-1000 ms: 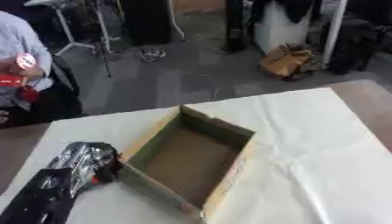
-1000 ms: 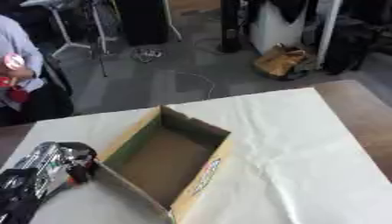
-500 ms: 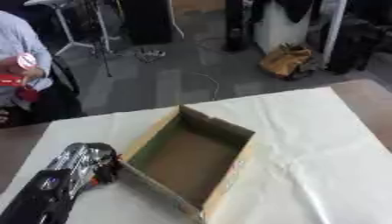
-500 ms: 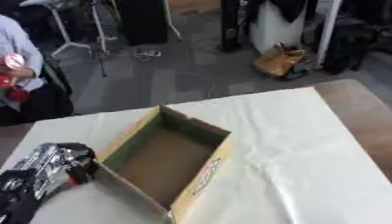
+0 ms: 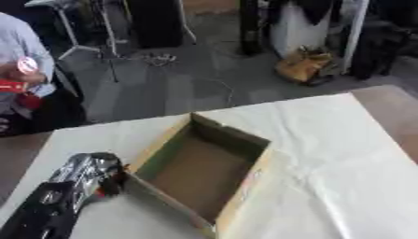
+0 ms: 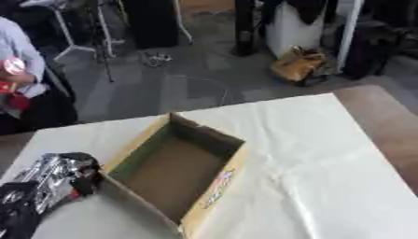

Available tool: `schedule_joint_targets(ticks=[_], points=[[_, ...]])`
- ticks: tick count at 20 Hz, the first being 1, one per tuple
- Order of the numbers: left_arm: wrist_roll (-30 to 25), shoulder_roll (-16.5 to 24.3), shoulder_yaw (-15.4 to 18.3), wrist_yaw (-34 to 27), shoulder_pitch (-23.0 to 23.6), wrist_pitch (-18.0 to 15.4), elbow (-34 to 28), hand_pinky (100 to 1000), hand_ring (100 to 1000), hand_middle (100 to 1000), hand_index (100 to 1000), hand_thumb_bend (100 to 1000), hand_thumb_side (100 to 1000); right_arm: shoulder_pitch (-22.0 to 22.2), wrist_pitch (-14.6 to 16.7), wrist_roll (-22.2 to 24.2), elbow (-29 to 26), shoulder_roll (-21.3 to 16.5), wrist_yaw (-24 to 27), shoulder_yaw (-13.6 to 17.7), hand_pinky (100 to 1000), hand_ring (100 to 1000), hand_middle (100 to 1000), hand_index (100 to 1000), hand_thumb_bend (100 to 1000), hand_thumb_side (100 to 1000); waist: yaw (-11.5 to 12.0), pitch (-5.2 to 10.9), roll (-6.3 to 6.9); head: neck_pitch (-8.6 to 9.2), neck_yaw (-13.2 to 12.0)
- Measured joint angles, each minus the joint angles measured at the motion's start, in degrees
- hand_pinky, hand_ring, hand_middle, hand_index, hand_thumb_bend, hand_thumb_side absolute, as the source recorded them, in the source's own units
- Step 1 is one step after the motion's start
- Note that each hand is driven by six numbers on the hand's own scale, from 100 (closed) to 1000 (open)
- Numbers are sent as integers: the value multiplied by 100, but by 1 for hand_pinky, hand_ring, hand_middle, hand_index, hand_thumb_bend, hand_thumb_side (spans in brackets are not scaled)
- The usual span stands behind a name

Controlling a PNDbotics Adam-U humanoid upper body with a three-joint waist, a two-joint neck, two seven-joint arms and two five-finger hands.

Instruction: Pick up objects on the table and place them in the box.

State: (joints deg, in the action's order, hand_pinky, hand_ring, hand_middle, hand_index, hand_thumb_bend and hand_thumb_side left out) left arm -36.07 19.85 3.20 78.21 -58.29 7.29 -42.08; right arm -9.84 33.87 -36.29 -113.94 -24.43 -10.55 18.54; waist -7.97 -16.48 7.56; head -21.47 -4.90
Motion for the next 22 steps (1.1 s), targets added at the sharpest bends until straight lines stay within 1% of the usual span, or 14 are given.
schedule_joint_targets(ticks=[6,17,19,20,21,22], points=[[23,3,1,0,0,20,5,780,867,889,879,100,248,-2,0,0,0,1,0,0,843,831,634,701,100,1000,-6,-1,0,50,-36],[58,7,29,0,-4,44,24,762,852,872,860,100,246,-2,0,0,0,1,0,0,843,831,634,701,100,1000,-14,-1,0,52,-45],[75,7,32,-10,-4,47,23,757,849,866,852,100,246,-2,0,0,0,1,0,0,843,831,634,701,100,1000,-14,-1,0,52,-45],[91,7,32,-16,-3,47,23,740,833,840,818,100,246,-2,0,0,0,1,0,0,843,831,634,701,100,1000,-14,-1,0,52,-45],[109,7,33,-20,-3,49,20,740,833,840,818,100,246,-3,0,0,0,1,0,0,843,831,634,701,100,1000,-14,-1,0,52,-45],[129,8,33,-22,-3,53,19,729,823,822,796,100,245,-3,0,0,0,1,0,0,842,831,634,701,100,1000,-13,-1,0,52,-44]])
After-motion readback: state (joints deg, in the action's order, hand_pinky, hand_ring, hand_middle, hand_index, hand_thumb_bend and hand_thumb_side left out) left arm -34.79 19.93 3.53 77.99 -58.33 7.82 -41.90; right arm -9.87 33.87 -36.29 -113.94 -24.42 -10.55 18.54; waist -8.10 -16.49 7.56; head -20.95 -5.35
